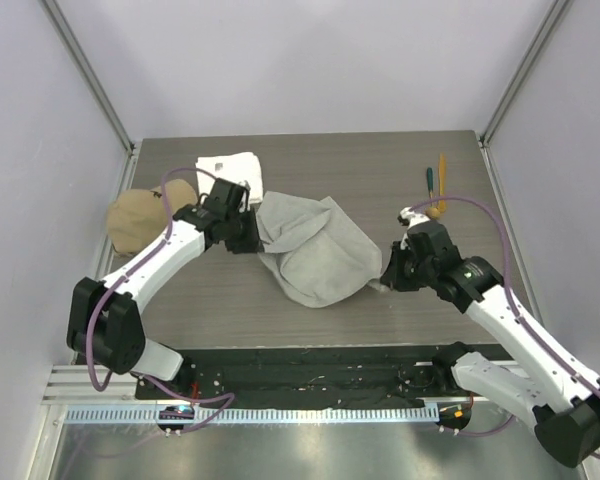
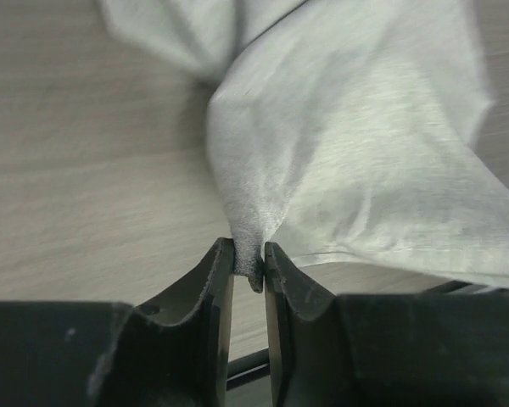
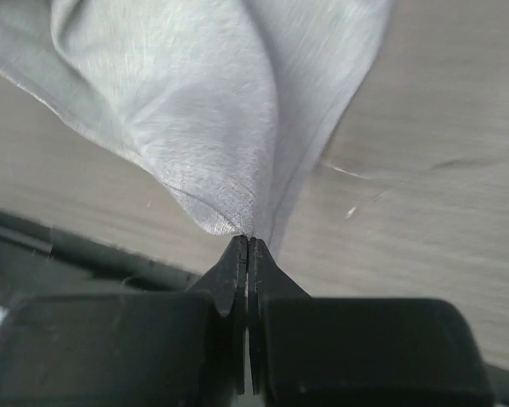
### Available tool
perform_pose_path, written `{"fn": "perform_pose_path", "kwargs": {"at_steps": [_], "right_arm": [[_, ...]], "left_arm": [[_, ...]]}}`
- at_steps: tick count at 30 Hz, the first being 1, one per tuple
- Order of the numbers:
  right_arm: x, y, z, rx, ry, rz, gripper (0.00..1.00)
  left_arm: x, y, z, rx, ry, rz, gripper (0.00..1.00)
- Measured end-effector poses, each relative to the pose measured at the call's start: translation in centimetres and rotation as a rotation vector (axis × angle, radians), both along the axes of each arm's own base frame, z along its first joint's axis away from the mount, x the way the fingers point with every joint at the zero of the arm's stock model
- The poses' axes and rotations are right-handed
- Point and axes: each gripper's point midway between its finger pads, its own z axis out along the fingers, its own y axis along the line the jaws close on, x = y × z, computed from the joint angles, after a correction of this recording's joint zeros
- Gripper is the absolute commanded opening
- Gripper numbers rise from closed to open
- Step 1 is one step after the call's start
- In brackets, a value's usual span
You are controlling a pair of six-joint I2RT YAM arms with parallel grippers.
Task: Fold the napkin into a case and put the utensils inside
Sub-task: Flatten out the crumpled napkin at the center of the board.
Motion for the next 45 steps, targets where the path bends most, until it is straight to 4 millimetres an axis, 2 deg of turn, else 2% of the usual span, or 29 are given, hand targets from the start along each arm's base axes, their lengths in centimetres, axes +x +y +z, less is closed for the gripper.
{"fn": "perform_pose_path", "kwargs": {"at_steps": [1, 3, 5, 6, 7, 8, 10, 13, 16, 18, 20, 22, 23, 25, 26, 29, 32, 34, 36, 39, 42, 45], "right_arm": [[-0.6, 0.8, -0.8, 0.018, 0.051, 0.023, 0.01], [-1.6, 1.9, -2.4, 0.047, 0.132, 0.048, 0.01], [-2.5, 2.5, -3.7, 0.073, 0.183, 0.055, 0.01], [-3.2, 2.5, -4.5, 0.083, 0.215, 0.057, 0.01], [-3.8, 2.6, -5.3, 0.091, 0.244, 0.053, 0.01], [-4.2, 2.6, -5.9, 0.097, 0.266, 0.052, 0.01], [-4.8, 2.6, -6.7, 0.102, 0.298, 0.041, 0.01], [-4.3, 2.4, -6.2, 0.102, 0.267, 0.023, 0.01], [-2.6, 1.8, -3.8, 0.085, 0.171, -0.017, 0.01], [-0.3, 1.4, -0.3, 0.072, 0.057, -0.059, 0.01], [1.6, 0.8, 3.1, 0.051, -0.047, -0.093, 0.01], [3.7, 0.0, 7.7, 0.022, -0.178, -0.133, 0.01], [4.3, -0.4, 9.4, 0.015, -0.222, -0.146, 0.01], [5.3, -1.4, 13.7, -0.008, -0.335, -0.176, 0.01], [5.5, -1.9, 15.4, -0.013, -0.380, -0.183, 0.01], [4.9, -3.1, 21.0, -0.005, -0.526, -0.180, 0.01], [2.3, -4.5, 26.5, 0.044, -0.691, -0.148, 0.01], [-0.1, -5.4, 29.5, 0.077, -0.792, -0.116, 0.01], [-3.0, -6.3, 32.3, 0.126, -0.896, -0.077, 0.01], [-6.7, -6.8, 35.5, 0.210, -1.025, -0.009, 0.01], [-8.5, -7.1, 36.9, 0.254, -1.095, 0.023, 0.01], [-8.2, -7.4, 36.6, 0.250, -1.106, -0.006, 0.01]], "left_arm": [[-1.0, 0.8, -1.8, 0.036, 0.036, 0.013, 0.26], [-2.2, 2.1, -3.8, 0.087, 0.080, 0.032, 0.27], [-3.1, 3.2, -5.0, 0.126, 0.100, 0.059, 0.25], [-3.3, 3.5, -5.2, 0.132, 0.100, 0.071, 0.21], [-3.6, 3.7, -5.2, 0.134, 0.096, 0.080, 0.06], [-3.8, 4.0, -5.3, 0.136, 0.092, 0.089, 0.00], [-3.9, 4.2, -5.3, 0.138, 0.090, 0.103, 0.00], [-3.7, 3.9, -5.1, 0.119, 0.084, 0.108, 0.00], [-3.3, 3.2, -3.9, 0.078, 0.063, 0.103, 0.00], [-2.5, 2.5, -1.8, 0.034, 0.017, 0.108, 0.00], [-1.1, 1.7, 1.9, -0.023, -0.064, 0.112, 0.00], [0.6, 1.0, 7.3, -0.100, -0.186, 0.124, 0.00], [1.1, 0.8, 9.7, -0.132, -0.242, 0.130, 0.00], [1.7, 0.8, 16.5, -0.221, -0.396, 0.142, 0.01], [1.3, 1.1, 20.8, -0.280, -0.496, 0.153, 0.00], [-1.2, 2.5, 28.6, -0.399, -0.700, 0.175, 0.01], [-6.8, 5.2, 36.1, -0.544, -0.930, 0.189, 0.01], [-9.8, 6.6, 38.9, -0.611, -1.031, 0.187, 0.01], [-13.9, 8.1, 42.2, -0.698, -1.151, 0.165, 0.01], [-17.4, 8.6, 44.6, -0.768, -1.239, 0.098, 0.01], [-17.8, 8.2, 45.0, -0.782, -1.251, 0.065, 0.01], [-16.5, 7.6, 44.3, -0.770, -1.226, 0.069, 0.01]]}}
